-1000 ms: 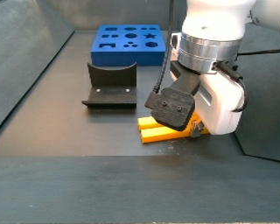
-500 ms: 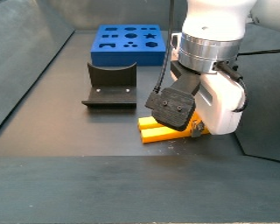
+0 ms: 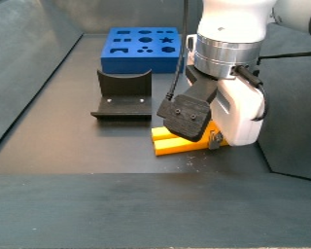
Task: Pick up the double-square object. Move up. Place the double-square object on the fixture. Regrasp the double-square object. Move to above the board. Insert the double-square object.
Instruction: Pick up the double-square object, then move up.
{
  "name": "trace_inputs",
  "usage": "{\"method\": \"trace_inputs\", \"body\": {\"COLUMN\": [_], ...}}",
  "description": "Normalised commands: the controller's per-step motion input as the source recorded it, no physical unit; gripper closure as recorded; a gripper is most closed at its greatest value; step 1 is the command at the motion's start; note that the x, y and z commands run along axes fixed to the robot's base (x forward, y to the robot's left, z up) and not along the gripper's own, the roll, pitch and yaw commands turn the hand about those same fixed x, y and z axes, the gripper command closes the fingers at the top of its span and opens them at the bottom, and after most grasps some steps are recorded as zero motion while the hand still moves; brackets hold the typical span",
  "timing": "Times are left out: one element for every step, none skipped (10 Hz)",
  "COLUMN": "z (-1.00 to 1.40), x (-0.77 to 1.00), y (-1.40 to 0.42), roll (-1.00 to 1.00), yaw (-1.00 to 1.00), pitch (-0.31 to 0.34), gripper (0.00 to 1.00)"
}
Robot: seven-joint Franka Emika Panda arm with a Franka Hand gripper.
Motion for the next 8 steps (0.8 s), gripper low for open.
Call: {"method": "trace_inputs", "body": {"z": [0.0, 0.0, 0.83, 0.82, 0.74, 0.65, 0.52, 0.43], "x": [0.0, 0.0, 0.0, 0.03, 0.01, 0.0, 0.0, -0.01], "y": [0.0, 0.0, 0.0, -0.05, -0.05, -0.03, -0.01, -0.01], "roll": [0.0, 0.0, 0.0, -0.01, 0.0, 0.0, 0.02, 0.04], "yaw": [0.0, 0.0, 0.0, 0.02, 0.02, 0.01, 0.01, 0.0], "pitch": [0.0, 0.0, 0.0, -0.004, 0.032, 0.063, 0.09, 0.092], "gripper": [1.0, 1.0, 1.0, 1.0, 1.0, 1.0, 1.0, 1.0]}}
